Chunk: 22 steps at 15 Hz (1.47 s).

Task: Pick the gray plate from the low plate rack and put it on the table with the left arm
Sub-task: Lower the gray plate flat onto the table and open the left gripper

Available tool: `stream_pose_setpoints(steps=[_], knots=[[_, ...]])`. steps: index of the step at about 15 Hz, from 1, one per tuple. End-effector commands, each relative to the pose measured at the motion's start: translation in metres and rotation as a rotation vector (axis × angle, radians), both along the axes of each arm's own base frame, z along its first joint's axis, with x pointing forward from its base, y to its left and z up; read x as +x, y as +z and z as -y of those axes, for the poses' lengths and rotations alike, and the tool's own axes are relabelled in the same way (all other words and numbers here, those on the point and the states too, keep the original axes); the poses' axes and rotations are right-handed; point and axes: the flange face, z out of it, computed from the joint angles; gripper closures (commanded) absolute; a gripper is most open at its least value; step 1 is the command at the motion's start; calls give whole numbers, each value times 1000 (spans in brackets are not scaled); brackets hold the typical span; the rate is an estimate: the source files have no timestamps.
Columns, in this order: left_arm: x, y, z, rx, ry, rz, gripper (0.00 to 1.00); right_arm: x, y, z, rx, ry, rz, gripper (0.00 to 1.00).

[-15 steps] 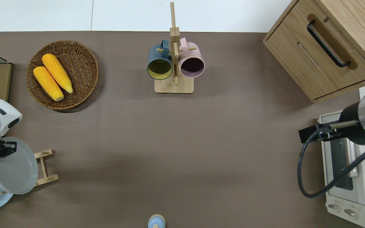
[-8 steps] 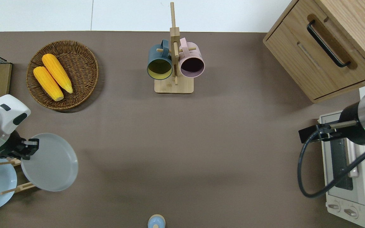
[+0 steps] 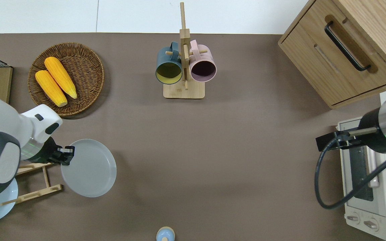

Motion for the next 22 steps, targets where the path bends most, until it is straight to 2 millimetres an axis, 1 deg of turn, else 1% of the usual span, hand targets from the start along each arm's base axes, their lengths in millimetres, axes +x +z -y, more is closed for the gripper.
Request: stream_pose_setpoints(steps=[1,2,3,4,5,6,7,8,9,13,15,16,17,19,20,22], knots=[[-6,-30,12,-9,-27,-38,834,-3,4,3,1,-13,-4,13],[-7,-34,21,0,-47,-46,663,-3,4,3,-1,-14,-4,13],[-7,-36,24,4,-53,-48,320,-3,4,3,1,-13,-4,11],[-6,-33,24,9,-49,-41,277,-3,4,3,1,-13,-4,11],[-6,-30,23,14,-50,-41,204,-3,4,3,1,-13,-4,13],[-5,-28,23,13,-51,-39,98,-3,4,3,1,-13,-4,11],[-4,-26,23,14,-52,-33,18,-3,4,3,1,-13,-4,11],[-2,-21,23,13,-52,-27,13,-3,4,3,1,-13,-4,13],[1,-12,23,12,-50,-14,9,-3,4,3,1,-12,-4,13],[15,40,23,33,-61,69,7,-3,4,3,1,-13,-4,13],[19,63,24,33,-62,102,7,-3,4,3,1,-13,-4,11],[19,80,33,32,-80,131,7,-3,4,3,1,-12,-4,13],[17,96,36,38,-92,147,7,-3,4,3,1,-13,-4,11],[18,130,37,33,-94,193,7,-3,4,3,1,-13,-4,13],[18,142,37,27,-94,209,7,-3,4,3,1,-13,-4,11],[16,159,38,18,-96,215,7,-3,4,2,1,-12,-4,11]])
